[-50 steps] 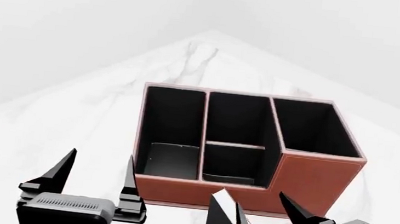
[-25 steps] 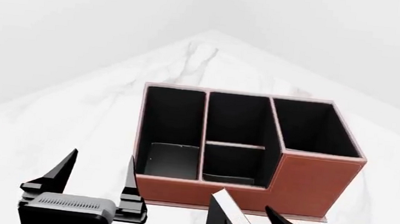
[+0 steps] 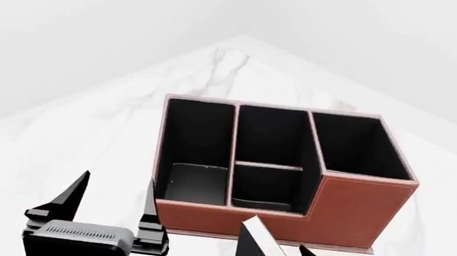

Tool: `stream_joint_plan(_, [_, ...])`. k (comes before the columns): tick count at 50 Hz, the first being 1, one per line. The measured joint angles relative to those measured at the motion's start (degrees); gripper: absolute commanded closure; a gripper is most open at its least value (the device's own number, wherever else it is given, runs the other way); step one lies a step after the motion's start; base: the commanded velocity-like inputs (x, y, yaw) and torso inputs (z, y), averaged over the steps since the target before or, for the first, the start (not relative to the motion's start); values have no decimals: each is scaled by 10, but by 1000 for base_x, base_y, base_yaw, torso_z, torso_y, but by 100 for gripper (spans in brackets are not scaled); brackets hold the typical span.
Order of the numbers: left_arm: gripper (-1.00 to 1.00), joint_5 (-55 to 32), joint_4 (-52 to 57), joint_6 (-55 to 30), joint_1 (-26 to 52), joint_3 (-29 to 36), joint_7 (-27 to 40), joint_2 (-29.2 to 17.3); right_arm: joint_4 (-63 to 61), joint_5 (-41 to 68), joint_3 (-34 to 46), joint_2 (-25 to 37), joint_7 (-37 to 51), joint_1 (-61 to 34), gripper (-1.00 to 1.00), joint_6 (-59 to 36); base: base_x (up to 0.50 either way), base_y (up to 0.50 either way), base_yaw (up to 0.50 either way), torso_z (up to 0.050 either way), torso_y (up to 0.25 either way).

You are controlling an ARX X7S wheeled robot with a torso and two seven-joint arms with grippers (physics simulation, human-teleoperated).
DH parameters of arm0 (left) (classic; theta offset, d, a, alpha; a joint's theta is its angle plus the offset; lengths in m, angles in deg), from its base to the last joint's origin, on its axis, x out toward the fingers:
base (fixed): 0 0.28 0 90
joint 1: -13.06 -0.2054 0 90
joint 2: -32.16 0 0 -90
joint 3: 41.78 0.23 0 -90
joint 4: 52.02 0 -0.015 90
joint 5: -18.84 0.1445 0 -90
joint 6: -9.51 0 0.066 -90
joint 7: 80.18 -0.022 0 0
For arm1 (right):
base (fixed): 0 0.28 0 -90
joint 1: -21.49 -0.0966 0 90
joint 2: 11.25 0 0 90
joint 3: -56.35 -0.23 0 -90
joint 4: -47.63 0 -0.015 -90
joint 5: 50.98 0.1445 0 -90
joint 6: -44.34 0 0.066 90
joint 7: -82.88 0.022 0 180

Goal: Pick up the book and place it in the right compartment of the caddy.

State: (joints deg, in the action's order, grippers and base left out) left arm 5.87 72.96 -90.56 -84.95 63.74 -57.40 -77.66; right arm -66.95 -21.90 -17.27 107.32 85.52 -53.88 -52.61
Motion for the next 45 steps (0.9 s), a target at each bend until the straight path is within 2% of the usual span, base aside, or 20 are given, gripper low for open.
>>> stream_joint_plan(41, [-100, -5, -3, -1, 4, 7, 7, -4, 21, -7, 20, 7, 5, -13, -100, -29, 0, 0, 0, 0, 0])
stream_joint_plan(42, [-100, -5, -3, -1, 4, 7, 8, -4, 22, -7, 20, 7, 5, -13, 100, -29, 0, 0, 0, 0, 0])
stream_joint_plan(45, [-100, -5, -3, -1, 4, 7, 8, -4, 22, -5, 20, 7, 5, -13, 100, -30, 0, 0, 0, 0, 0])
